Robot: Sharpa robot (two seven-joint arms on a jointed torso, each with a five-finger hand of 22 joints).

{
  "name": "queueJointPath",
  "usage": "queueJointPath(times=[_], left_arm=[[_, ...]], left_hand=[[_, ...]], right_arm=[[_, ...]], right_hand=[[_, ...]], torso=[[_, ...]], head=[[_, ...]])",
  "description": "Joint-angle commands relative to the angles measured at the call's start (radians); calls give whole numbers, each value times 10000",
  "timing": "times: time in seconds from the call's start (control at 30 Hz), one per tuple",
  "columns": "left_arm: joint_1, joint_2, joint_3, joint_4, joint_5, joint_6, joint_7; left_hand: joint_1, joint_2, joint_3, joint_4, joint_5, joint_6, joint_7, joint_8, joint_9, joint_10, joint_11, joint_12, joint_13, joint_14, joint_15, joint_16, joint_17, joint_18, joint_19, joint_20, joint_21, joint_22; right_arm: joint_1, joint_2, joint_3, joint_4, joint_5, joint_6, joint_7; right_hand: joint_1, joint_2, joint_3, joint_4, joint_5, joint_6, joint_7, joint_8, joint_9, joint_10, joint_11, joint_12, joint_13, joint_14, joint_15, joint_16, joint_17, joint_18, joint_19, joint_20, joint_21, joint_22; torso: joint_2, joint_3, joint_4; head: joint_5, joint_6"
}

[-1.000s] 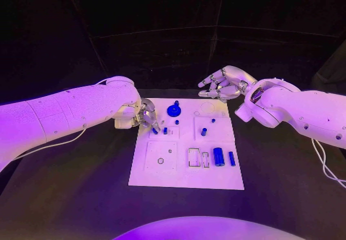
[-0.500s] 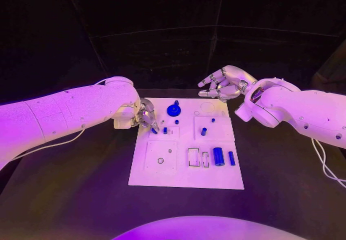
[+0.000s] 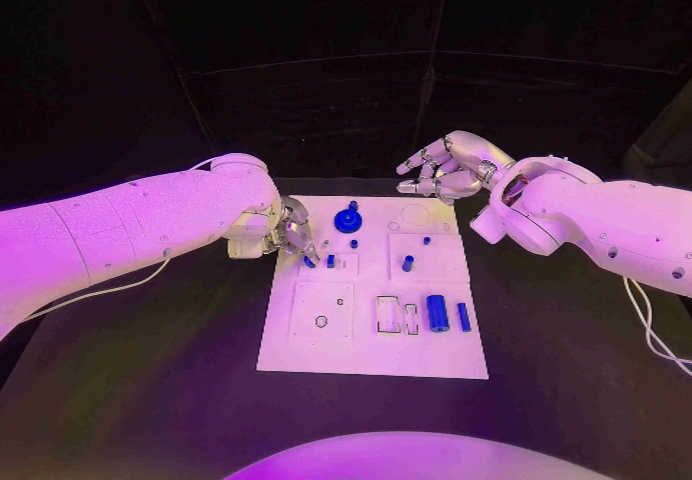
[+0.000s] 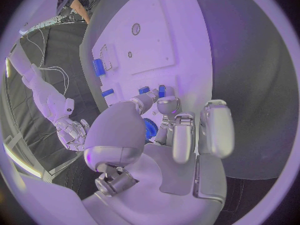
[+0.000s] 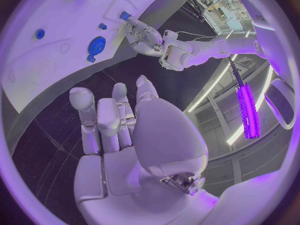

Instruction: Assemble the parts on the task board

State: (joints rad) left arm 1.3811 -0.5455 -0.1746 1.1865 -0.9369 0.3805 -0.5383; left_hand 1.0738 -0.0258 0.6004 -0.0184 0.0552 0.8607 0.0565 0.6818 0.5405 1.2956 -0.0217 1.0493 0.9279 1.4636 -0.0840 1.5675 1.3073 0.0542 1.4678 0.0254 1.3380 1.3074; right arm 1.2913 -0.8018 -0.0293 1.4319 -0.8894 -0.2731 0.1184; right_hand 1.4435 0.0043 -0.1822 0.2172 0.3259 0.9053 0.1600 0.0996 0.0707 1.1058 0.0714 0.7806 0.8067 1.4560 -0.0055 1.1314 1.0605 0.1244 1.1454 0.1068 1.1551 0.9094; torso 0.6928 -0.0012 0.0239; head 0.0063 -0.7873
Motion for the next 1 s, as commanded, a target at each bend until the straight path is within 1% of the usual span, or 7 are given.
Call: queueJointPath(times=[0.03, 0.2, 0.37, 0.63, 1.0], left_arm=[[-6, 9, -12, 15, -54, -68, -182], [-6, 41, -13, 4, -53, -107, -200], [-6, 53, -13, -5, -53, -173, -245], [-6, 60, -14, -13, -53, -250, -279], [-6, 56, -14, 4, -53, -287, -314]], left_hand=[[-330, -76, 837, -785, 20, 94, -83, 45, -5, 112, -24, 6, 23, 1072, 23, 33, 2635, 55, 148, 30, 52, 183], [-700, -171, 580, -565, 17, 218, -126, 14, -62, 142, -62, 29, 43, 1072, -13, 33, 2635, 47, 167, -3, 86, 229], [-888, -214, 417, -451, 16, 316, -151, 2, -98, 147, -83, 29, 40, 1072, -36, 33, 2635, 45, 173, -25, 92, 243], [-1111, -232, 232, -303, 16, 444, -183, 9, -127, 164, -108, 48, 59, 1072, -59, 33, 2635, 36, 189, -47, 122, 286], [-1408, -191, 60, -91, 20, 580, -223, 27, -157, 200, -140, 82, 93, 1072, -88, 33, 2635, 17, 222, -75, 192, 371]], right_arm=[[17, -7, 6, 24, -11, 31, 89], [17, -18, 6, 37, -11, 25, 87], [17, -33, 6, 49, -11, 18, 83], [17, -44, 6, 60, -11, 10, 83], [17, -48, 6, 62, -11, 9, 86]], right_hand=[[-21, 108, -58, 1, 48, -47, 8, 54, -4, -49, 4, -4, -2, -34, 11, -43, 12, 128, -38, -2, -45, -9], [-21, 108, -58, 1, 48, -47, 8, 54, -4, -49, 4, -4, -2, -34, 11, -43, 12, 128, -38, -2, -45, -9], [-19, 109, -59, 1, 53, -48, 8, 55, -4, -52, 4, -6, -5, -34, 11, -47, 9, 128, -38, -2, -47, -11], [-3, 115, -69, -2, 87, -53, 9, 59, -3, -72, 4, -17, -34, -36, 11, -74, -8, 130, -38, -2, -62, -24], [-3, 115, -69, -2, 87, -53, 9, 59, -3, -72, 4, -17, -34, -36, 11, -74, -8, 130, -38, -2, -62, -24]], torso=[[-3, 2, 0], [1, 4, -2], [2, 4, -5], [3, 1, -1], [1, -1, -3]], head=[[-6, -1], [-6, 4], [-12, 12], [-21, -1], [-15, -16]])
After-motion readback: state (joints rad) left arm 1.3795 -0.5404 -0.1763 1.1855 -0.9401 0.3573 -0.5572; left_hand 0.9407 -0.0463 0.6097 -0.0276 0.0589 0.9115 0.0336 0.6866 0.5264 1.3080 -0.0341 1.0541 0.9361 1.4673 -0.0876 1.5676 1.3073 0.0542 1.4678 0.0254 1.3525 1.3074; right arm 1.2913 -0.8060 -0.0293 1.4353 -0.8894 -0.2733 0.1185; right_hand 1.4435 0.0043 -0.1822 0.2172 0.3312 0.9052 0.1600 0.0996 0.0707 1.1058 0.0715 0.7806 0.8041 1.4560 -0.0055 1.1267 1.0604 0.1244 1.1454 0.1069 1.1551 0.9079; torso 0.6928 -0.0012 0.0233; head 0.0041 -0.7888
